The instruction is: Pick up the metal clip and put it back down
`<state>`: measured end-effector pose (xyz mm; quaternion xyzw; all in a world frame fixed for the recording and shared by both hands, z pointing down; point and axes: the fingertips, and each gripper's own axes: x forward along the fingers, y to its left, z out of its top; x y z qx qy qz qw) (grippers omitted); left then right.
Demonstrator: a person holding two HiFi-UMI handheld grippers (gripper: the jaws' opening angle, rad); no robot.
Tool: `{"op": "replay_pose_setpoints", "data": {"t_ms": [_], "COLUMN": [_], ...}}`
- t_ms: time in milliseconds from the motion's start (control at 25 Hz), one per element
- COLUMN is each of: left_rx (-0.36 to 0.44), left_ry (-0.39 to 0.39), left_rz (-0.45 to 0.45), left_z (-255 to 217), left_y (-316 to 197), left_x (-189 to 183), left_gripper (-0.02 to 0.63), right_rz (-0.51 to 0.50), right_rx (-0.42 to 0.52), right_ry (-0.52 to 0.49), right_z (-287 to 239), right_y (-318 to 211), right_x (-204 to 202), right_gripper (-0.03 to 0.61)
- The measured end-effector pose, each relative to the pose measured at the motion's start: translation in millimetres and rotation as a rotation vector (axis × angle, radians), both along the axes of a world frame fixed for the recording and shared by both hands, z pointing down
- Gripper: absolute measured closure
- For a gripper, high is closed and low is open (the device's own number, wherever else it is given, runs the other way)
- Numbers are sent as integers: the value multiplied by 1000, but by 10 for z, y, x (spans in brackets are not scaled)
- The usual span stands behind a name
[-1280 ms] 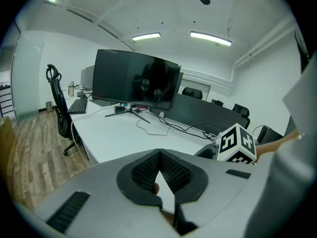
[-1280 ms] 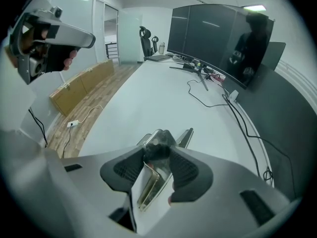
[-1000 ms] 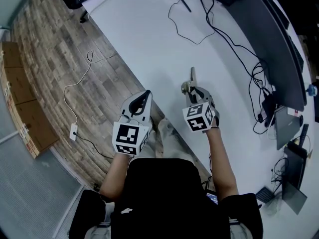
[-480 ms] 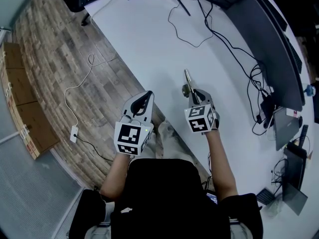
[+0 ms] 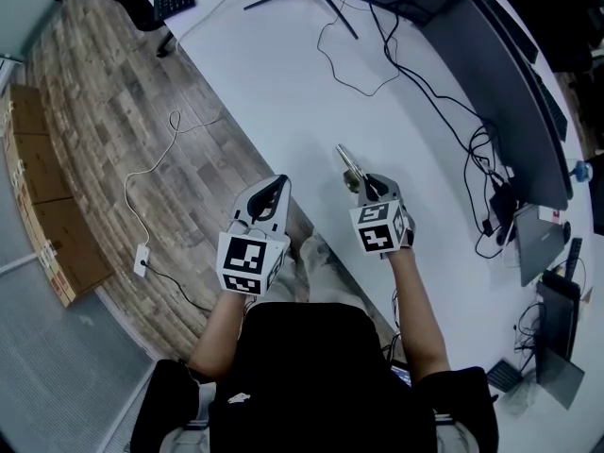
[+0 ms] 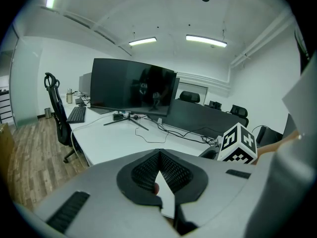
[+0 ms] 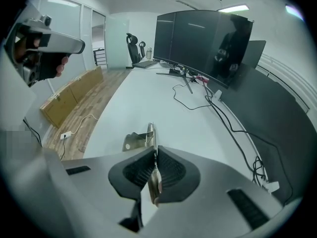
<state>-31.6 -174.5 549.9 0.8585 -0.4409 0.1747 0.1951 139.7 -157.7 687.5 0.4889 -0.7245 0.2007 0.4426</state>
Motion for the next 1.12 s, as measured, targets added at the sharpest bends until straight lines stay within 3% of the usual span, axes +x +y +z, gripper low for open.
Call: {"op": "replay_pose_setpoints", "data": {"t_ms": [800,1120], "left_rx": [87,160], "left_ry": [3,-7], "left_rz": [35,24], "left_z": [-517,-835], "left_y": [54,58], "left_x": [-65,-147], "left_gripper": [604,604], "right_rz": [51,84], "right_rx": [117,178], "right_ry": [-71,-110], "right_z": [-797,-1228], "right_y": [-3,34], "right_x": [-95,-151], "right_gripper": [549,549]}}
